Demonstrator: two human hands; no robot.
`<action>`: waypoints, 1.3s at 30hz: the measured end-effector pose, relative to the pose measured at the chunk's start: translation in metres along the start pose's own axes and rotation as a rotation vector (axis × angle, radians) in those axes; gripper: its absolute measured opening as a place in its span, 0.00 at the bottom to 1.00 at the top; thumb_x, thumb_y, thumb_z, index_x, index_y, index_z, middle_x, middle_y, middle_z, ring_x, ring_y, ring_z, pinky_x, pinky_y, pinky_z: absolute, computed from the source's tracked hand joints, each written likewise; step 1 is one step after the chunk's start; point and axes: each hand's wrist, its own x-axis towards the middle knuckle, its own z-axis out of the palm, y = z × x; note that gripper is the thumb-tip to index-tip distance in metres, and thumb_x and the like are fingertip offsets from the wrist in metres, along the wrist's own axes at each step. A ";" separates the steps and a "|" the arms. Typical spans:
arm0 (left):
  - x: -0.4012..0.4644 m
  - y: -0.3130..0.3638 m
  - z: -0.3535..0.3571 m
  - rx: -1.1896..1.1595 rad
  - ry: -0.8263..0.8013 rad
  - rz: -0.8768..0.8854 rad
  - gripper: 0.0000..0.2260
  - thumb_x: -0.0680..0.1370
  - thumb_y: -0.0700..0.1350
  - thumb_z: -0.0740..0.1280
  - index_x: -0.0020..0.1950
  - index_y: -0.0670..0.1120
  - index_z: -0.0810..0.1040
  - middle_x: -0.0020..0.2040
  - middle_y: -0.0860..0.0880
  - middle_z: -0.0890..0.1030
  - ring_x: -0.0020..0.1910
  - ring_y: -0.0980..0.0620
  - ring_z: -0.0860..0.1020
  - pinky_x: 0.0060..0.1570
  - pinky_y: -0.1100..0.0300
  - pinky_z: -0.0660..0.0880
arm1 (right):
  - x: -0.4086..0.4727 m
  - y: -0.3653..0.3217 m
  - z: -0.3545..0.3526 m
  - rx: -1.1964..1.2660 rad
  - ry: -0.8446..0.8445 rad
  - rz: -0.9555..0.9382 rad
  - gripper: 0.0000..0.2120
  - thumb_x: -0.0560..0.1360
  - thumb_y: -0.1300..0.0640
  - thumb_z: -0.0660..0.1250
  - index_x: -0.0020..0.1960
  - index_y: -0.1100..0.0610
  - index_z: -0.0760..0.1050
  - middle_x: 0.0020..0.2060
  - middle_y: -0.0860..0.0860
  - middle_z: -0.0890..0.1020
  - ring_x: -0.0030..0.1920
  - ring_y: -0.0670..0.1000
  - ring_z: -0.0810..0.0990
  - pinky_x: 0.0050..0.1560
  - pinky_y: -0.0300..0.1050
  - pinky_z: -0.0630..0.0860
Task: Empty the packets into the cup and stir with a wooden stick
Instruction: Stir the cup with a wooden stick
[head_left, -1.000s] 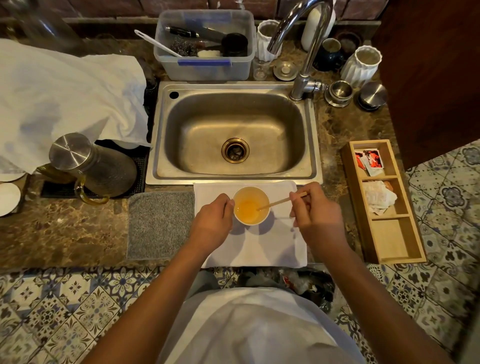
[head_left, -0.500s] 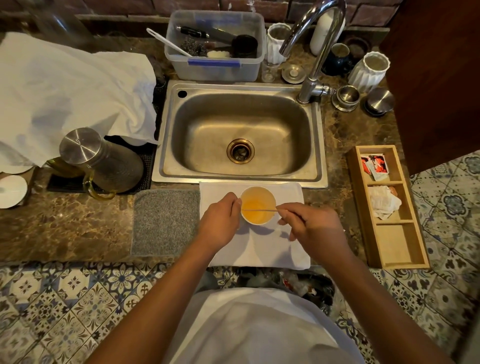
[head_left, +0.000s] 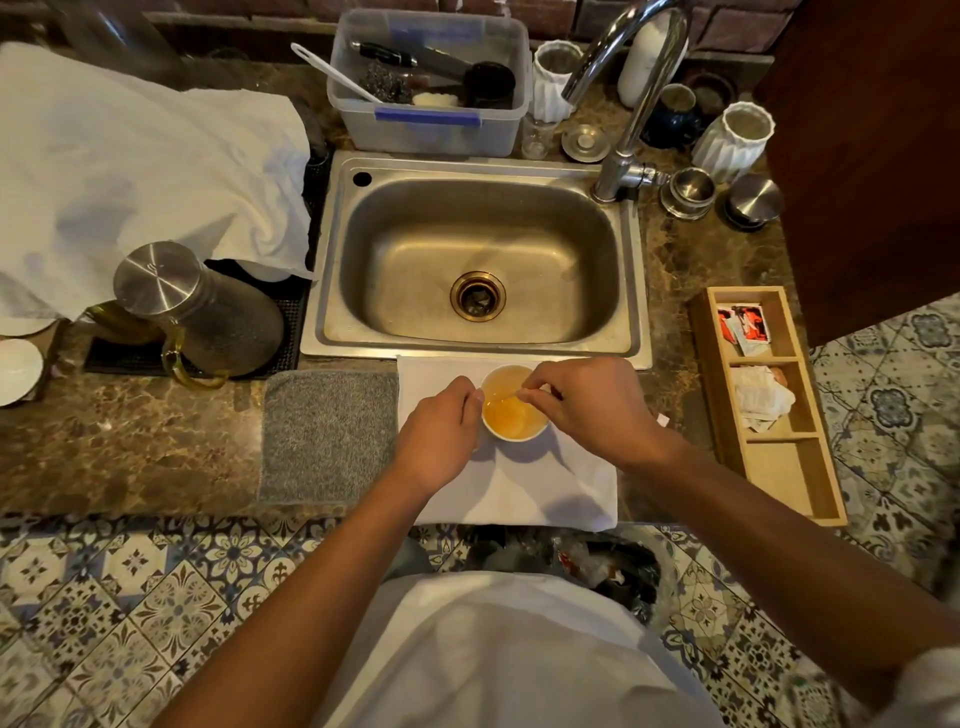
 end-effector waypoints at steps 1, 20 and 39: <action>0.000 0.000 0.000 -0.008 0.001 0.002 0.11 0.85 0.50 0.55 0.46 0.47 0.71 0.37 0.43 0.83 0.37 0.40 0.80 0.41 0.43 0.77 | 0.000 0.001 0.003 -0.003 0.002 0.003 0.13 0.77 0.40 0.69 0.51 0.47 0.86 0.40 0.47 0.88 0.38 0.51 0.85 0.38 0.46 0.80; -0.001 0.002 0.000 -0.010 0.028 0.017 0.13 0.85 0.50 0.56 0.47 0.45 0.73 0.38 0.43 0.82 0.37 0.42 0.79 0.41 0.43 0.77 | 0.011 0.002 0.005 -0.263 -0.121 -0.045 0.16 0.82 0.44 0.60 0.57 0.51 0.83 0.43 0.51 0.87 0.38 0.54 0.83 0.38 0.41 0.75; -0.001 0.005 -0.004 -0.042 -0.003 -0.016 0.12 0.85 0.49 0.56 0.48 0.44 0.74 0.41 0.44 0.81 0.40 0.42 0.78 0.42 0.46 0.74 | 0.015 -0.020 0.011 -0.204 -0.147 -0.048 0.15 0.83 0.46 0.60 0.61 0.52 0.80 0.46 0.53 0.87 0.43 0.57 0.84 0.40 0.43 0.67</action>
